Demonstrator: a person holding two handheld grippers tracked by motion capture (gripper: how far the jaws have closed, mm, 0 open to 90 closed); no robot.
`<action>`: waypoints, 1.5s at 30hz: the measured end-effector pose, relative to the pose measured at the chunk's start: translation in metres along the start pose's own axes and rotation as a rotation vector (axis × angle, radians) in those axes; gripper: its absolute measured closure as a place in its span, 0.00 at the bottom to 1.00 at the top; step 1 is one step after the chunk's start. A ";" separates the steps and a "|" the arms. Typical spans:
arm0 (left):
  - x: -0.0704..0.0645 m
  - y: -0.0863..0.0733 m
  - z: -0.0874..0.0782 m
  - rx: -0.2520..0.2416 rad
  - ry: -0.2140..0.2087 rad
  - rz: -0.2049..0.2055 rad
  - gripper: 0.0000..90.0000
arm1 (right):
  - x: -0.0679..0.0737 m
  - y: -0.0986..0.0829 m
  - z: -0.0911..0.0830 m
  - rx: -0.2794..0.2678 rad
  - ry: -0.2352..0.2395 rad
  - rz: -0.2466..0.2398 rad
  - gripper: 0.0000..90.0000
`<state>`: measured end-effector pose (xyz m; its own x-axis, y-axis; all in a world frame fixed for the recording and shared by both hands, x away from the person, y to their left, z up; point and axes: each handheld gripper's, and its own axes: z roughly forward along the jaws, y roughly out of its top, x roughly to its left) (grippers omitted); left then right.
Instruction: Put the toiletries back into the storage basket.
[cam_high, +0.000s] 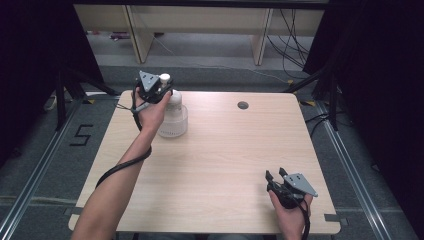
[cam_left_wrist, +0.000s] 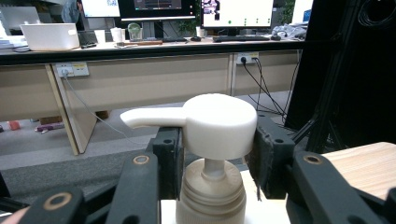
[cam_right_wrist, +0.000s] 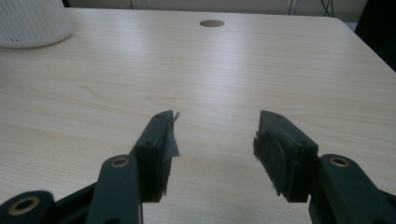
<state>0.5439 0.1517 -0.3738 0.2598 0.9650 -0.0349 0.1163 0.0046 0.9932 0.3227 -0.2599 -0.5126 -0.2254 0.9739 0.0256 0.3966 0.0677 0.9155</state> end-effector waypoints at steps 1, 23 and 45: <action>0.000 0.000 0.000 -0.001 0.001 -0.001 0.65 | 0.000 0.000 0.000 0.000 0.000 0.000 0.53; 0.007 -0.002 -0.004 0.003 0.007 -0.015 0.63 | 0.001 0.000 0.000 0.001 0.007 0.003 0.53; 0.006 -0.003 -0.021 0.017 -0.040 -0.040 0.44 | 0.001 -0.001 0.003 -0.016 0.006 0.020 0.52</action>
<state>0.5248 0.1632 -0.3746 0.2924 0.9530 -0.0791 0.1440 0.0379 0.9889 0.3244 -0.2580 -0.5143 -0.2229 0.9737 0.0461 0.3868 0.0449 0.9210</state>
